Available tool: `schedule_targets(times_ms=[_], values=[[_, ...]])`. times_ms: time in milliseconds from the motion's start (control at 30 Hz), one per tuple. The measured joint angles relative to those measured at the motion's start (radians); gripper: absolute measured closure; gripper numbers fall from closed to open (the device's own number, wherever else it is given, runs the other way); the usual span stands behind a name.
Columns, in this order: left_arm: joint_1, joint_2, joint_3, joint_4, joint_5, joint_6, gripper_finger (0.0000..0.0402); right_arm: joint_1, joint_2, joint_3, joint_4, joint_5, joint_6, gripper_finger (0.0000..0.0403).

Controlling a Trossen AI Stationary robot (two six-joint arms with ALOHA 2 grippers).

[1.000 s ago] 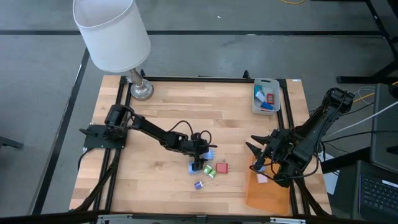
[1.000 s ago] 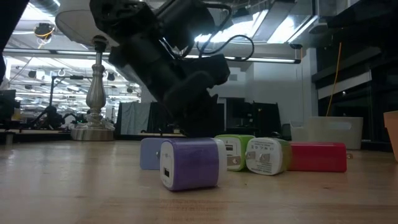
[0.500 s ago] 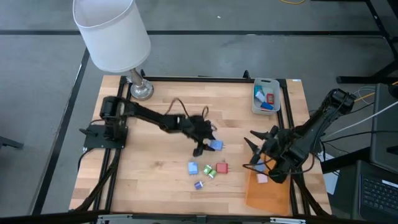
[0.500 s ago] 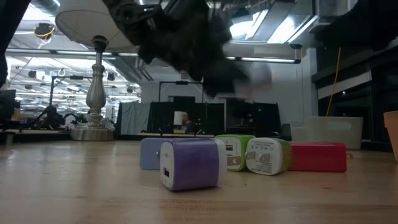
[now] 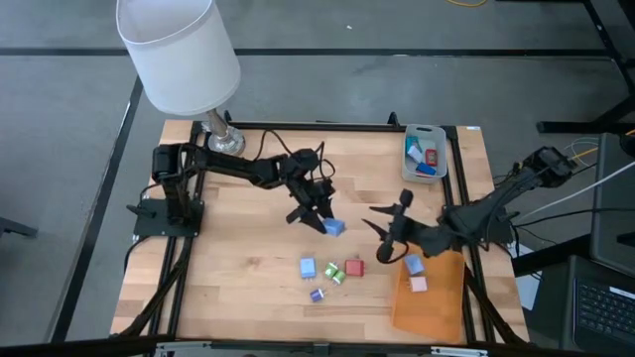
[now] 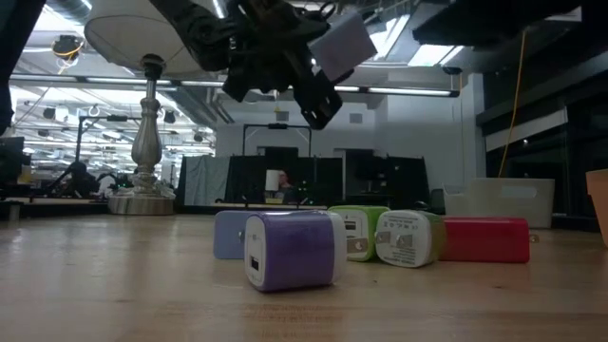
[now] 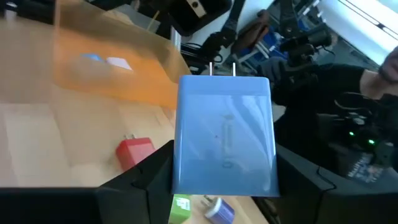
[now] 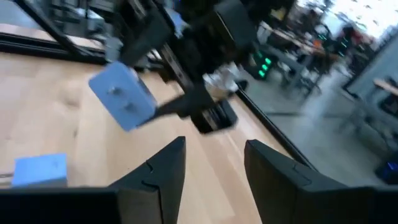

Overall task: Pick & Place Office items
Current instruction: Put the top light blue charger adapter into the orange bin

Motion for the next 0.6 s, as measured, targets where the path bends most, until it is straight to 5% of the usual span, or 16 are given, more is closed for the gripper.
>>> schedule_targets(times_ms=[233,600], values=[[0.008,0.000,0.000,0.061,0.016,-0.016,0.0201,-0.098,0.009,0.000,0.043,-0.246,-0.034,0.0239],[0.061,0.000,0.000,0.081,0.037,-0.036,0.0201,-0.114,0.035,0.000,0.153,-0.389,-0.097,0.0239]])
